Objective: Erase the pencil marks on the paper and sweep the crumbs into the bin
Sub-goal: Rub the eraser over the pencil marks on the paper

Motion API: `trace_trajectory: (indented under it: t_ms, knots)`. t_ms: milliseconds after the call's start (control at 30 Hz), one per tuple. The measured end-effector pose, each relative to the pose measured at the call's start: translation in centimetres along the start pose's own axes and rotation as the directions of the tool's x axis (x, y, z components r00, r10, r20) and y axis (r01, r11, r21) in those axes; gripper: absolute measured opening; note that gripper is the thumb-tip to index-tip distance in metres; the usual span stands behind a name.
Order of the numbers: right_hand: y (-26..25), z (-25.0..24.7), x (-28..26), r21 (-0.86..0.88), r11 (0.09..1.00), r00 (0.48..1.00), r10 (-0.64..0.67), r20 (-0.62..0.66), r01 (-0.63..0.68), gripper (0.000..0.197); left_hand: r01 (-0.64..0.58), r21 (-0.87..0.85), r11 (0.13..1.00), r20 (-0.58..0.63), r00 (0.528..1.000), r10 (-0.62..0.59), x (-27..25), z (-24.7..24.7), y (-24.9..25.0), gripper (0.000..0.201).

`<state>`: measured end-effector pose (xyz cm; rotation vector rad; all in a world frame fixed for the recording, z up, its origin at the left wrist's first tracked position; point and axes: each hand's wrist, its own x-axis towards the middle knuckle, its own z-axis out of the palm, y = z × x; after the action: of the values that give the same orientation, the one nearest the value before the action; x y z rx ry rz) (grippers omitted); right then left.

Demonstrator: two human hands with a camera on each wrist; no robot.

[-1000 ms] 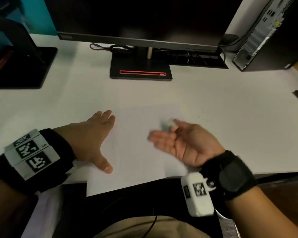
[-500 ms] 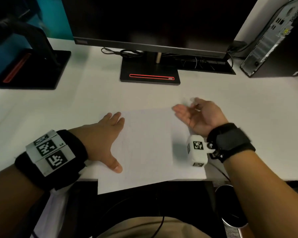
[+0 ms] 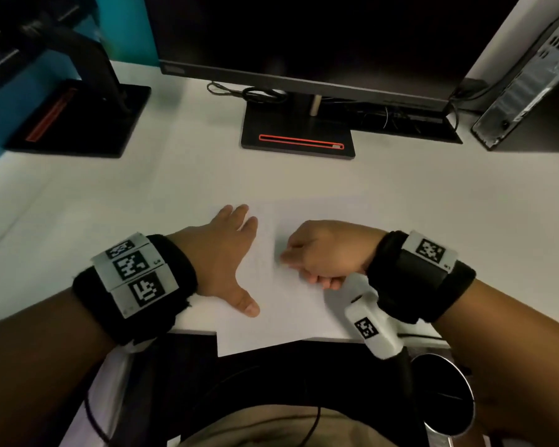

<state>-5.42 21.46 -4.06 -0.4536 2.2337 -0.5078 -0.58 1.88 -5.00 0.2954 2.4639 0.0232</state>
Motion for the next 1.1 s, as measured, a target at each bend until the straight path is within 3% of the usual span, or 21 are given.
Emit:
trace_trajectory:
  t_ms: [133, 233, 300, 433, 567, 733, 867, 1000, 1100]
  knots:
    - [0.1, -1.6, 1.4, 0.007, 0.999, 0.995, 0.044, -0.087, -0.044, 0.034, 0.094, 0.008, 0.996, 0.003, 0.996, -0.094, -0.2, 0.1, 0.1, 0.146]
    - [-0.9, -0.3, 1.8, -0.012, 1.0, 1.0, -0.006, 0.017, 0.006, 0.033, 0.129, 0.053, 0.99, -0.014, 0.992, -0.129, 0.1, 0.2, 0.1, 0.147]
    - [-1.3, -0.2, 2.1, -0.021, 1.0, 0.999, -0.015, 0.036, 0.015, 0.033, 0.126, 0.052, 0.991, -0.012, 0.992, -0.125, 0.2, 0.3, -0.1, 0.147]
    - [-1.0, -1.8, 2.7, 0.008, 1.0, 0.995, 0.031, -0.097, -0.03, 0.03, 0.107, 0.024, 0.994, -0.019, 0.994, -0.107, 0.2, 0.6, -0.5, 0.153]
    - [-1.9, -0.1, 2.6, -0.048, 0.999, 0.999, -0.013, 0.029, 0.014, 0.032, 0.119, 0.04, 0.992, -0.013, 0.993, -0.119, 0.2, 0.7, -0.5, 0.154]
    - [-1.7, -2.2, 3.3, -0.028, 0.999, 0.994, 0.036, -0.106, -0.039, 0.034, 0.139, 0.071, 0.988, 0.007, 0.99, -0.14, -0.1, 0.4, -0.5, 0.155]
    - [-2.2, -0.3, 3.1, -0.026, 1.0, 1.0, -0.014, 0.003, 0.014, 0.032, 0.15, 0.092, 0.984, 0.014, 0.988, -0.152, 0.1, 0.4, -0.4, 0.155]
    - [-1.7, -2.1, 3.7, 0.009, 1.0, 0.994, 0.023, -0.108, -0.023, 0.034, 0.16, 0.1, 0.982, 0.037, 0.986, -0.164, 0.0, 0.1, -0.2, 0.154]
    - [-2.0, -1.0, 3.7, -0.063, 0.998, 0.999, -0.019, -0.044, 0.017, 0.034, 0.164, 0.101, 0.981, 0.042, 0.985, -0.168, 0.1, 0.2, -0.3, 0.155]
